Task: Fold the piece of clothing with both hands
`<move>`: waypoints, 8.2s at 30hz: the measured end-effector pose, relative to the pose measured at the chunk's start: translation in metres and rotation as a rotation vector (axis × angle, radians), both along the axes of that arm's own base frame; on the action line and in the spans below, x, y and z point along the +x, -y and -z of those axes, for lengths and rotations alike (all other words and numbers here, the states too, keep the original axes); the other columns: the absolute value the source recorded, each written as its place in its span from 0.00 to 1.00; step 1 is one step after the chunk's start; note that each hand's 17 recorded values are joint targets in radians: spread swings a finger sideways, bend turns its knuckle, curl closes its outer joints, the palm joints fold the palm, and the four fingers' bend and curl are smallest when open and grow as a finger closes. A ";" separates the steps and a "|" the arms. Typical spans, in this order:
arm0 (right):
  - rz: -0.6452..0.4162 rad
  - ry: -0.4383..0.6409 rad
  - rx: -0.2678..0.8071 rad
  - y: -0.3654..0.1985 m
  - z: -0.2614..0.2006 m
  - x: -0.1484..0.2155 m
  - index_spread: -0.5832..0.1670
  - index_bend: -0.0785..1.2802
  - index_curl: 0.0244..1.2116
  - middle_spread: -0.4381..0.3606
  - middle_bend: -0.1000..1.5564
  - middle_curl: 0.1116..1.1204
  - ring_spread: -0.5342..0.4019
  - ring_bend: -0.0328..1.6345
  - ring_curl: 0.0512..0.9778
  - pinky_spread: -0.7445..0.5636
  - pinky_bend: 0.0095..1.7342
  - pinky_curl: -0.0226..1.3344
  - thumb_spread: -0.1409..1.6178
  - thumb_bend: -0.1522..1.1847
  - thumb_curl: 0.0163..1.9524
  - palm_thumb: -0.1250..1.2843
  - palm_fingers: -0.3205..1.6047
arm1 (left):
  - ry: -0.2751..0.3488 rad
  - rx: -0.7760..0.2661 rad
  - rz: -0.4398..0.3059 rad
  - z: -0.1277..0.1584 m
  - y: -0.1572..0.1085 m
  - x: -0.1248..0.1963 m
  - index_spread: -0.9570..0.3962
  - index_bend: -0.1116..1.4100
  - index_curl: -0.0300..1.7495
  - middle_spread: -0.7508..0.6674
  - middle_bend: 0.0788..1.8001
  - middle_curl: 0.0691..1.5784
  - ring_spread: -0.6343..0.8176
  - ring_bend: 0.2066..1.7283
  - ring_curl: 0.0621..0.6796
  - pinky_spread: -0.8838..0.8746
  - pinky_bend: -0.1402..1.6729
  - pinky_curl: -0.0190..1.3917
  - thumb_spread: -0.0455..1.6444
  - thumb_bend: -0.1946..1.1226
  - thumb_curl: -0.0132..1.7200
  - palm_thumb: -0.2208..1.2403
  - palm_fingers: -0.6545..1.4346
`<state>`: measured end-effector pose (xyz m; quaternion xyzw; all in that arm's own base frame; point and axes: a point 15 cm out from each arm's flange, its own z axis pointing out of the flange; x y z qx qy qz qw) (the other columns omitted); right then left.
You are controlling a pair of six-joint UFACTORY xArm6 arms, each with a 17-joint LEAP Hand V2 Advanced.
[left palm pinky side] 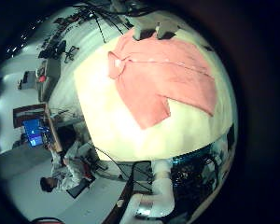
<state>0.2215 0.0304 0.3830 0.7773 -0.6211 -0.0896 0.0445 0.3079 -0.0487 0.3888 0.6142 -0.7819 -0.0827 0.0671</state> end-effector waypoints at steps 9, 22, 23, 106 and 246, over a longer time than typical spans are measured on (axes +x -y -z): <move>-0.010 0.001 0.000 -0.002 0.001 0.001 0.35 0.19 0.25 0.67 0.17 0.17 0.85 0.15 0.23 0.90 0.19 0.25 0.73 0.10 0.14 0.42 0.24 | 0.005 -0.002 -0.016 -0.001 -0.003 0.001 0.80 0.19 0.22 0.76 0.06 0.15 0.81 0.09 0.27 0.78 0.19 0.23 0.74 0.14 0.24 0.63 0.34; -0.005 -0.003 -0.001 0.000 0.001 0.000 0.35 0.19 0.25 0.66 0.17 0.17 0.85 0.15 0.23 0.90 0.19 0.25 0.73 0.10 0.14 0.42 0.25 | 0.005 0.016 -0.002 0.016 -0.007 0.010 0.80 0.19 0.22 0.74 0.06 0.15 0.80 0.09 0.27 0.78 0.19 0.23 0.74 0.14 0.24 0.63 0.35; -0.003 -0.004 -0.003 0.000 0.001 0.000 0.35 0.19 0.25 0.66 0.17 0.17 0.85 0.15 0.23 0.90 0.19 0.25 0.73 0.10 0.14 0.42 0.25 | 0.006 0.033 0.007 0.019 -0.011 0.013 0.80 0.19 0.22 0.73 0.06 0.15 0.80 0.09 0.27 0.78 0.19 0.23 0.74 0.14 0.24 0.63 0.34; -0.074 -0.054 -0.151 0.020 0.046 0.018 0.43 0.23 0.26 0.56 0.14 0.14 0.74 0.23 0.23 0.70 0.23 0.26 0.74 0.10 0.14 0.47 0.32 | -0.045 0.110 0.146 0.228 -0.094 0.016 0.32 0.47 0.44 0.17 0.46 0.55 0.12 0.74 0.85 0.16 0.75 0.49 0.57 0.16 0.31 0.75 0.86; -0.061 0.073 -0.158 0.056 0.127 0.194 0.21 0.37 0.44 0.34 0.43 0.32 0.48 0.44 0.27 0.66 0.38 0.30 0.80 0.09 0.13 0.50 0.16 | -0.002 -0.132 -0.018 0.118 -0.099 0.177 0.80 0.17 0.26 0.87 0.03 0.17 0.83 0.18 0.23 0.84 0.24 0.24 0.71 0.13 0.20 0.45 0.25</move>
